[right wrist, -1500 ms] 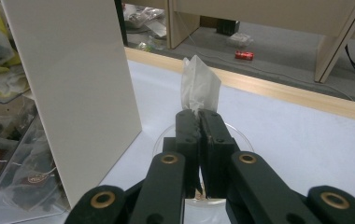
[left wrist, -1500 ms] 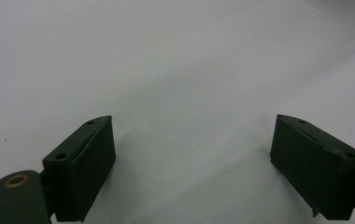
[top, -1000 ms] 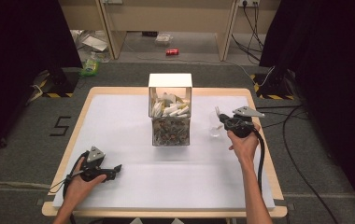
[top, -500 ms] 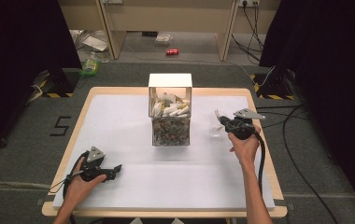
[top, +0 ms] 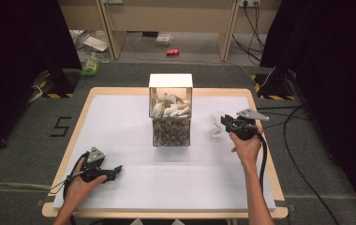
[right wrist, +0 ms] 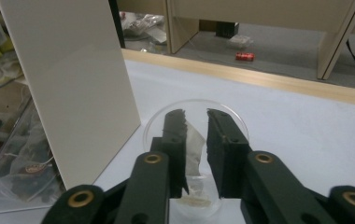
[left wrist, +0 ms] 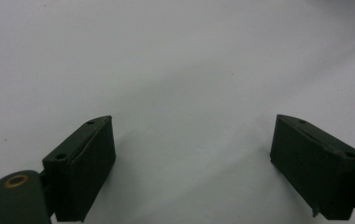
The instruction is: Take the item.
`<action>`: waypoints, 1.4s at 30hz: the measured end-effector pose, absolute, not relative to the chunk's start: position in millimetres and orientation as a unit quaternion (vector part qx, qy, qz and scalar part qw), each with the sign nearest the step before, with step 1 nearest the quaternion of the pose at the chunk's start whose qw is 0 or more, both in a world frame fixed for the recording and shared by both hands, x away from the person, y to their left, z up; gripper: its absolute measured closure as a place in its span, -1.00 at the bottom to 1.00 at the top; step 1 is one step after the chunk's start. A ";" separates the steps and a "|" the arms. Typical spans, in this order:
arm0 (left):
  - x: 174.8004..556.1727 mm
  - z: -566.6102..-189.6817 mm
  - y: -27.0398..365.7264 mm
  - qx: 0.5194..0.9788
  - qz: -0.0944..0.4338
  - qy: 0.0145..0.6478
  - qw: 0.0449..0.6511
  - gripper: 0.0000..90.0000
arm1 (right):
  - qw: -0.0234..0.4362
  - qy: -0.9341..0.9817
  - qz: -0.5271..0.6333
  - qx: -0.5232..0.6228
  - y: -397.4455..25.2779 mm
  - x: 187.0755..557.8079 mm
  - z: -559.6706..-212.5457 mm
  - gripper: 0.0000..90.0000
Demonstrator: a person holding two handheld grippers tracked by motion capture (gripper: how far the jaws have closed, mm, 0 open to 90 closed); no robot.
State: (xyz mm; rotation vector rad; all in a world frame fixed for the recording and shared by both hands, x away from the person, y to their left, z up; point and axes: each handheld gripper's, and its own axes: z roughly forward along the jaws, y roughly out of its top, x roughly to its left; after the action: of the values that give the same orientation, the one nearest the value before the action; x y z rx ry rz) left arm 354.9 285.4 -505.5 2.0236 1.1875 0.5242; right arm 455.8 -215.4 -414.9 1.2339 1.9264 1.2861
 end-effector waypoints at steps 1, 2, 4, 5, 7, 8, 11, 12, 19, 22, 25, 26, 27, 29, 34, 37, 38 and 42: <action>354.9 -505.5 285.3 0.785 0.203 0.461 0.361 -0.71 | 0.255 0.708 0.475 0.456 -216.0 454.9 -413.8 0.60; 354.9 -505.5 285.5 0.785 0.203 0.461 0.360 -0.71 | 0.255 0.708 0.475 0.456 -216.0 454.9 -413.8 0.60; 354.9 -505.5 285.4 0.785 0.203 0.461 0.360 -0.71 | 0.259 0.704 0.476 0.459 -217.5 453.2 -411.6 0.41; 354.9 -505.5 285.4 0.785 0.203 0.461 0.360 -0.71 | 0.259 0.704 0.476 0.459 -217.5 453.2 -411.6 0.41; 354.9 -505.5 285.5 0.785 0.203 0.461 0.360 -0.71 | 0.264 0.701 0.475 0.463 -218.0 450.9 -409.6 0.28; 354.9 -505.5 285.3 0.785 0.203 0.461 0.361 -0.71 | 0.265 0.700 0.476 0.462 -218.3 449.5 -408.4 0.23; 354.9 -505.5 285.3 0.785 0.203 0.461 0.361 -0.71 | 0.264 0.699 0.473 0.467 -218.1 445.3 -405.1 0.02; 354.9 -505.5 285.3 0.785 0.203 0.461 0.361 -0.71 | 0.267 0.700 0.471 0.466 -219.0 443.7 -403.8 -0.02; 354.8 -505.5 285.3 0.785 0.203 0.461 0.361 -0.71 | 0.267 0.705 0.462 0.467 -219.6 431.5 -402.0 -0.24; 354.8 -505.5 285.4 0.785 0.203 0.461 0.361 -0.71 | 0.261 0.704 0.464 0.470 -219.9 427.3 -402.6 -0.26; 354.8 -505.5 285.4 0.785 0.203 0.461 0.361 -0.71 | 0.259 0.706 0.463 0.469 -221.0 423.5 -404.0 -0.27; 354.8 -505.5 285.4 0.785 0.203 0.461 0.361 -0.71 | 0.260 0.708 0.461 0.468 -221.6 422.4 -404.5 -0.27; 354.8 -505.4 285.5 0.785 0.203 0.461 0.361 -0.71 | 0.258 0.708 0.461 0.469 -223.0 419.9 -405.9 -0.27; 354.8 -505.5 285.6 0.785 0.203 0.461 0.361 -0.71 | 0.256 0.707 0.462 0.471 -224.7 417.3 -407.5 -0.27; 354.8 -505.5 285.6 0.785 0.203 0.461 0.361 -0.71 | 0.253 0.708 0.459 0.474 -228.2 412.2 -410.5 -0.29; 354.8 -505.5 285.6 0.785 0.203 0.461 0.361 -0.71 | 0.253 0.709 0.457 0.474 -230.5 408.6 -412.3 -0.31; 354.8 -505.5 285.6 0.785 0.203 0.461 0.361 -0.71 | 0.254 0.709 0.457 0.473 -231.1 407.6 -412.8 -0.33; 354.8 -505.5 285.6 0.785 0.203 0.461 0.361 -0.71 | 0.254 0.710 0.455 0.474 -232.7 402.8 -414.0 -0.35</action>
State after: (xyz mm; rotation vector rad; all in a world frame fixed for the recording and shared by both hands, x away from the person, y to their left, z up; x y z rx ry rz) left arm 354.8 285.6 -505.5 2.0226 1.1874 0.5237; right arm 402.8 -232.7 -414.0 1.2884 1.9280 1.2368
